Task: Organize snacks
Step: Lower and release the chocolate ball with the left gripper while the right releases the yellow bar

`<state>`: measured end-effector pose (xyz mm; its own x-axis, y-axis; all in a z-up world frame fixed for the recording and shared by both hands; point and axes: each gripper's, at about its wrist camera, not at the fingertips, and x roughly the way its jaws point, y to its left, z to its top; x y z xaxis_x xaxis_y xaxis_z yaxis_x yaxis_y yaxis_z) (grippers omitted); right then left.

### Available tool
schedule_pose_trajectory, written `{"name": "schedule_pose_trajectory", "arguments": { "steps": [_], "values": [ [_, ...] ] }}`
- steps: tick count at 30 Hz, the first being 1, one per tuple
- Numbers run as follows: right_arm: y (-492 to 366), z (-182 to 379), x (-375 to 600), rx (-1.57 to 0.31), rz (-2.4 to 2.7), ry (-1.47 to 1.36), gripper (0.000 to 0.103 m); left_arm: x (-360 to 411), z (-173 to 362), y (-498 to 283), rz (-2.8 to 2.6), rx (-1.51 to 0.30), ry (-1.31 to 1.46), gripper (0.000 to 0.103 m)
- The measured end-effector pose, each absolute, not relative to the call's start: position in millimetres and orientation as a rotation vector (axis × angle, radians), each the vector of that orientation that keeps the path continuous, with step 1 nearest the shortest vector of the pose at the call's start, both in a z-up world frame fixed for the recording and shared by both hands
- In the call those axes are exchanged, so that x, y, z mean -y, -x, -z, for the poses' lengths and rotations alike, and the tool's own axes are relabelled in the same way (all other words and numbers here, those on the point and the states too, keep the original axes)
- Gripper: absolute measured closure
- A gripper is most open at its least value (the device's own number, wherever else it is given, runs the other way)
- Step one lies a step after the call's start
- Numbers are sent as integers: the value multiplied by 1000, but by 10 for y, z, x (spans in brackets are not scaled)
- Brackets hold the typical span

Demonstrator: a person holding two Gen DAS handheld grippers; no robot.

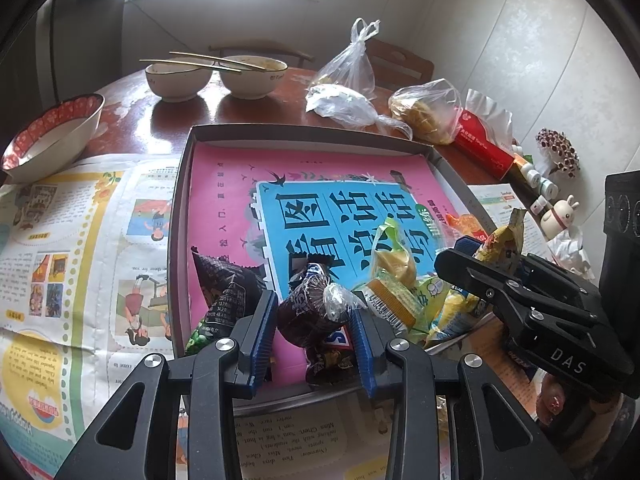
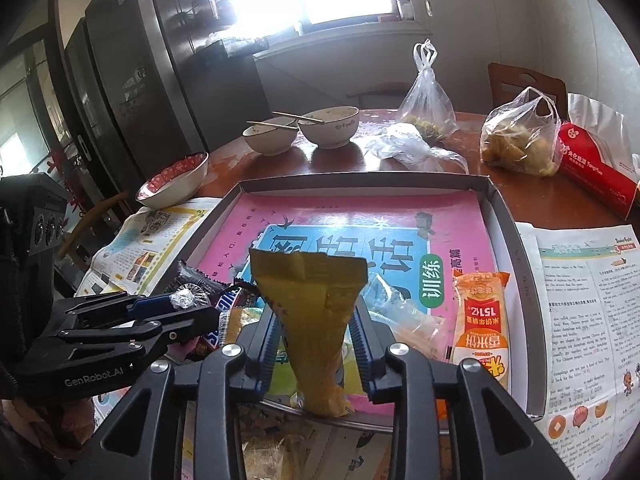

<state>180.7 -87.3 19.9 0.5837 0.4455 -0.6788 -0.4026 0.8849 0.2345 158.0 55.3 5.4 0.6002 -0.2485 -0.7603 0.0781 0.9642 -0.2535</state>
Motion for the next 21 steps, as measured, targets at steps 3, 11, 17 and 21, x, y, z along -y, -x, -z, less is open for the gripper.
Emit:
{"name": "schedule_pose_trajectory", "arguments": {
  "steps": [3, 11, 17, 21],
  "values": [
    [-1795, -212, 890, -803, -491, -60, 64, -552, -55, -1583, 191, -909, 201, 66],
    [-1789, -224, 910, -798, -486, -62, 62, -558, -63, -1560, 184, -906, 200, 66],
    [-1784, -226, 920, -797, -481, -62, 57, -560, -68, -1555, 183, -906, 201, 66],
    [-1778, -229, 941, -792, -474, -66, 55, -565, -79, -1543, 181, -905, 206, 65]
  ]
}}
